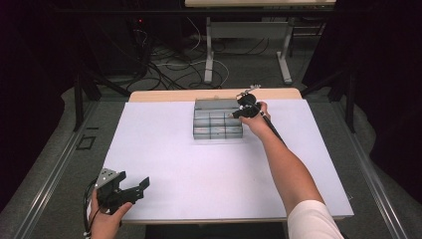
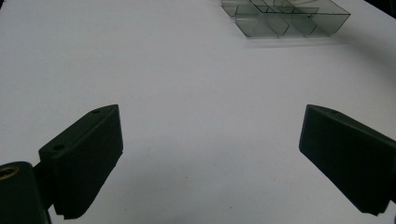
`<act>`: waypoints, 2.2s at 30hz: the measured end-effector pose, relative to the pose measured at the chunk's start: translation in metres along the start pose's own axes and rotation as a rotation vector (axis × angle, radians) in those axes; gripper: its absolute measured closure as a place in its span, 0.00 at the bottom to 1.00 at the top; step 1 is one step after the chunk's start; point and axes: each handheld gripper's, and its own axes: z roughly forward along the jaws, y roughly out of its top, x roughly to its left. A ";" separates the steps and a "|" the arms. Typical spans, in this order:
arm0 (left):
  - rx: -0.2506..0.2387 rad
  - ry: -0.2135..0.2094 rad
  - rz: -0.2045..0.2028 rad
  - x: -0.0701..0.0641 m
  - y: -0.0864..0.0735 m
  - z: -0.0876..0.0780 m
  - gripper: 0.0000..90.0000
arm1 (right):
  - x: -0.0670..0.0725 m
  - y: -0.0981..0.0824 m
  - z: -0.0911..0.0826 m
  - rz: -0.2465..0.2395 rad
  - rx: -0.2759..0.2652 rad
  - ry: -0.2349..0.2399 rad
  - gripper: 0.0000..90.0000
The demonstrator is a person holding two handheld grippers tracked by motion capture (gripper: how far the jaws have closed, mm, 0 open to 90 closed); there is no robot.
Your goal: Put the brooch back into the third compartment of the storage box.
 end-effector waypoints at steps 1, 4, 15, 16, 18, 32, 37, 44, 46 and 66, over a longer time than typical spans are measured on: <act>-0.001 0.000 0.001 0.000 0.000 0.000 0.07 | 0.000 0.000 0.000 -0.001 -0.004 -0.003 0.85; -0.002 0.000 0.000 0.000 0.000 0.000 0.07 | 0.000 0.000 -0.002 0.009 0.000 0.000 0.84; 0.004 -0.006 0.001 0.001 0.001 0.003 0.07 | 0.007 0.001 -0.007 0.005 -0.011 0.004 0.73; 0.007 -0.008 0.001 0.001 0.001 0.003 0.07 | 0.008 0.002 -0.008 0.012 -0.016 0.003 0.70; 0.006 -0.011 0.000 0.001 0.001 0.004 0.07 | 0.009 0.002 -0.010 0.020 -0.021 0.025 0.66; 0.014 -0.036 0.017 -0.005 0.004 0.010 0.08 | 0.031 0.001 -0.026 0.008 -0.002 0.078 0.52; 0.020 -0.043 0.023 -0.008 0.004 0.013 0.08 | 0.040 0.002 -0.032 0.005 -0.006 0.096 0.50; 0.017 -0.049 0.036 -0.009 0.006 0.015 0.08 | 0.053 0.002 -0.043 0.020 -0.017 0.115 0.35; 0.011 -0.051 0.036 -0.010 0.007 0.017 0.08 | 0.057 0.003 -0.046 0.022 -0.008 0.117 0.33; 0.024 -0.084 0.081 -0.013 0.012 0.027 0.08 | 0.098 -0.008 -0.084 0.035 -0.034 0.086 0.05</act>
